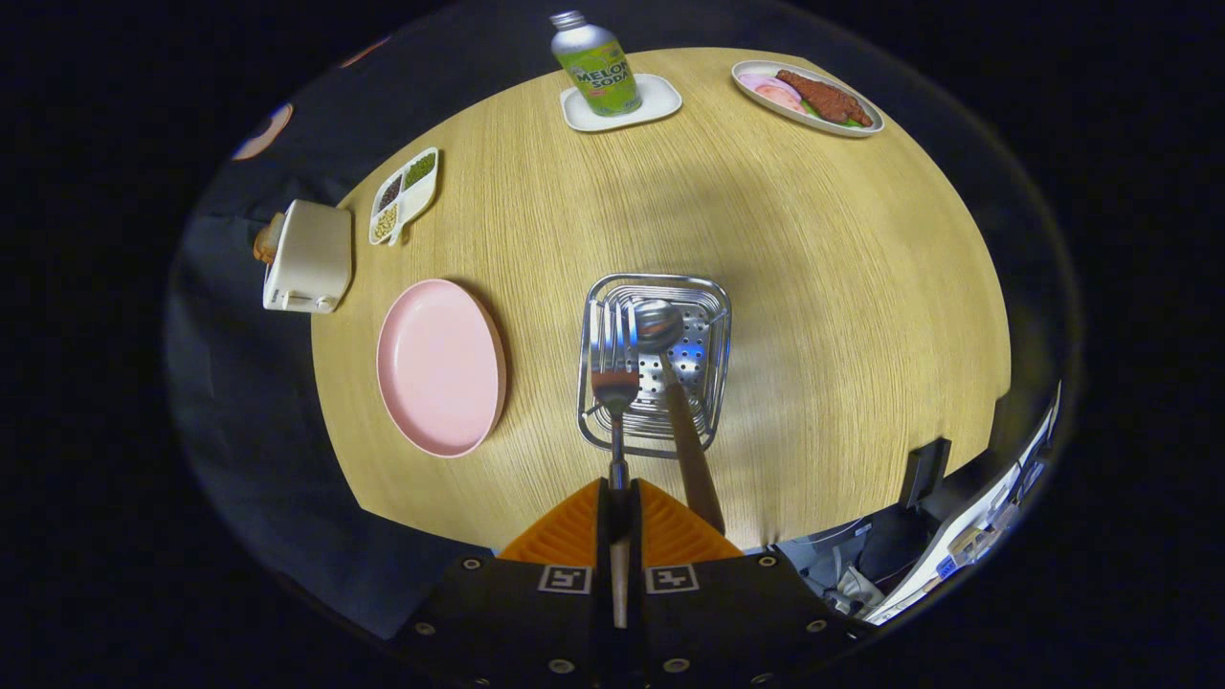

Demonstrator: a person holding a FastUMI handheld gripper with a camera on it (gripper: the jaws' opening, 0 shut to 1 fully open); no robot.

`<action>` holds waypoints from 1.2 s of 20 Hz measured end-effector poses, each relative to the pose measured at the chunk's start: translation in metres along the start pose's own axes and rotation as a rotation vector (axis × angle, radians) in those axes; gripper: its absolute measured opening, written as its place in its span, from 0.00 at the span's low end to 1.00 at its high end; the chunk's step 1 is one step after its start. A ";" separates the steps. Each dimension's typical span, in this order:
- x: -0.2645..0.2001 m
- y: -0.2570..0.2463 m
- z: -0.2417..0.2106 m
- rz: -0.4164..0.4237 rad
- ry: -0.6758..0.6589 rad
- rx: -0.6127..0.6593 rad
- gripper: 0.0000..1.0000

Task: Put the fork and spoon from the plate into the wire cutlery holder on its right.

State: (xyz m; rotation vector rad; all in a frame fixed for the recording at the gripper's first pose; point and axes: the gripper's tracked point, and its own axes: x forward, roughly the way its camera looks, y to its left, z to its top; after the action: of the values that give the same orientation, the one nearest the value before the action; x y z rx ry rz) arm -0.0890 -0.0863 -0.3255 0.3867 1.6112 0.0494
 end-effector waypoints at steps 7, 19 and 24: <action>-0.013 -0.003 0.020 -0.019 -0.054 0.000 0.12; -0.088 0.042 0.099 0.042 -0.618 -0.146 0.46; -0.122 0.058 0.123 0.064 -0.865 -0.163 0.65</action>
State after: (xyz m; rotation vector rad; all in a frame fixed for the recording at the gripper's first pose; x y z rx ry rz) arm 0.0471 -0.0901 -0.2030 0.2739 0.7342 0.0520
